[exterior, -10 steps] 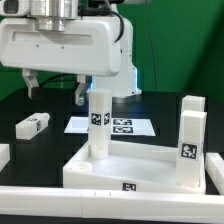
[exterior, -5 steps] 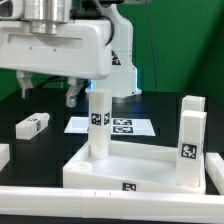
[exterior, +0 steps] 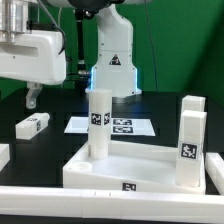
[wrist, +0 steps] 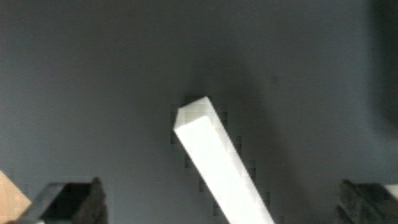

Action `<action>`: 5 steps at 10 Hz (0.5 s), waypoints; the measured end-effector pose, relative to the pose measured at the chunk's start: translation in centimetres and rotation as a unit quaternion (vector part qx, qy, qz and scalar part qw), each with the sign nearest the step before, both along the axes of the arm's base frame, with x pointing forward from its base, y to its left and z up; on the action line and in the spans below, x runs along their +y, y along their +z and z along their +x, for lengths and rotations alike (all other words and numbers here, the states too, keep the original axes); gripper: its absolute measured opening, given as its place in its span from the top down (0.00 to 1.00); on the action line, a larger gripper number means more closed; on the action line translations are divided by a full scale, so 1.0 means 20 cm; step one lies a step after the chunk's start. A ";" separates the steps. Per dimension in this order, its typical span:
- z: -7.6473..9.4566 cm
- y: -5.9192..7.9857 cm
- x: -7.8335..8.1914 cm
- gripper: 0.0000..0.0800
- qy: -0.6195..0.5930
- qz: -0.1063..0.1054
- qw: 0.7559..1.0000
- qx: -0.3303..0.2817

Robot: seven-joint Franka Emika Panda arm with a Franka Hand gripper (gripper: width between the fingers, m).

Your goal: Assemble desk

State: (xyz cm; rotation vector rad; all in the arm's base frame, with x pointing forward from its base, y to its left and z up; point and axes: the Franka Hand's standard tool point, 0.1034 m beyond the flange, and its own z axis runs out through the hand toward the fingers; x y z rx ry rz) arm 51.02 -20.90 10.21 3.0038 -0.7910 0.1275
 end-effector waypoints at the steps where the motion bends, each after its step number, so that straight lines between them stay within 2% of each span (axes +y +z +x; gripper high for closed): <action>1: -0.01 0.00 0.00 0.19 0.000 0.004 1.000 0.005; 2: -0.03 -0.02 0.02 0.19 -0.003 0.025 0.999 0.030; 3: -0.08 -0.05 0.00 0.19 -0.006 0.025 0.999 0.026; 4: -0.18 -0.11 0.00 0.19 -0.013 0.024 0.999 0.030; 5: -0.24 -0.13 -0.01 0.19 -0.016 0.029 0.999 0.037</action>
Offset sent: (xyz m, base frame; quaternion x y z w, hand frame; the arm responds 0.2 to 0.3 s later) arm -0.0616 0.0054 -0.0330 0.0193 0.0135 0.0251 0.9994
